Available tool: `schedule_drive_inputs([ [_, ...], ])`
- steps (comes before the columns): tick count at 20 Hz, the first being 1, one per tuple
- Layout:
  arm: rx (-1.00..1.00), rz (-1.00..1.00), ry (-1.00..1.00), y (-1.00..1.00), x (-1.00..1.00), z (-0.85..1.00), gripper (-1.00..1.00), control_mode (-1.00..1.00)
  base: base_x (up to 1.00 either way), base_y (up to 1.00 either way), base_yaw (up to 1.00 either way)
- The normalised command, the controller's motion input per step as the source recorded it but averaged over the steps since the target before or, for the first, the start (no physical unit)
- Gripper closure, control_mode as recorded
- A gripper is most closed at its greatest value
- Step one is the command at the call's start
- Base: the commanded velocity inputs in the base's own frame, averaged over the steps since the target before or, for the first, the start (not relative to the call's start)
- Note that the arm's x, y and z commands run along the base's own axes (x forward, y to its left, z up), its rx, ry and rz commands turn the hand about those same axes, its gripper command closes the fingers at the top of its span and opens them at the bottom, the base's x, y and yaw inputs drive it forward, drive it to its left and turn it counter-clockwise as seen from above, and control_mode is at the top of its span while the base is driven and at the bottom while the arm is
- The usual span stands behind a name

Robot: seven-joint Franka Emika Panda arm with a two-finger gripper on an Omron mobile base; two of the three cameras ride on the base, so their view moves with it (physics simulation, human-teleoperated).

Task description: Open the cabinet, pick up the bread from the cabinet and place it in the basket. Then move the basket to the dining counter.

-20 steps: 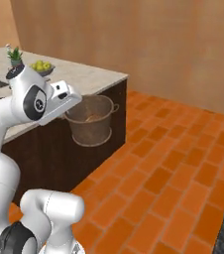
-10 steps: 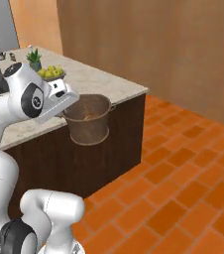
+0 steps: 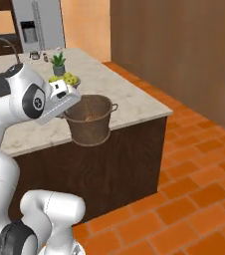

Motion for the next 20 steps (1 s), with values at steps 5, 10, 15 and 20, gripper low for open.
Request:
schedule_drive_inputs([
  [5, 0.00, 0.00, 0.00, 0.00, 0.00, 0.00, 1.00, 1.00, 0.82, -0.50, 0.50],
  [10, 0.00, 0.00, 0.00, 0.00, 0.00, 0.00, 1.00, 1.00, 0.59, -0.55, 0.49],
  [15, 0.00, 0.00, 0.00, 0.00, 0.00, 0.00, 1.00, 1.00, 0.67, -0.66, 0.45],
  [20, 0.00, 0.00, 0.00, 0.00, 0.00, 0.00, 1.00, 1.00, 0.63, -0.55, 0.41],
])
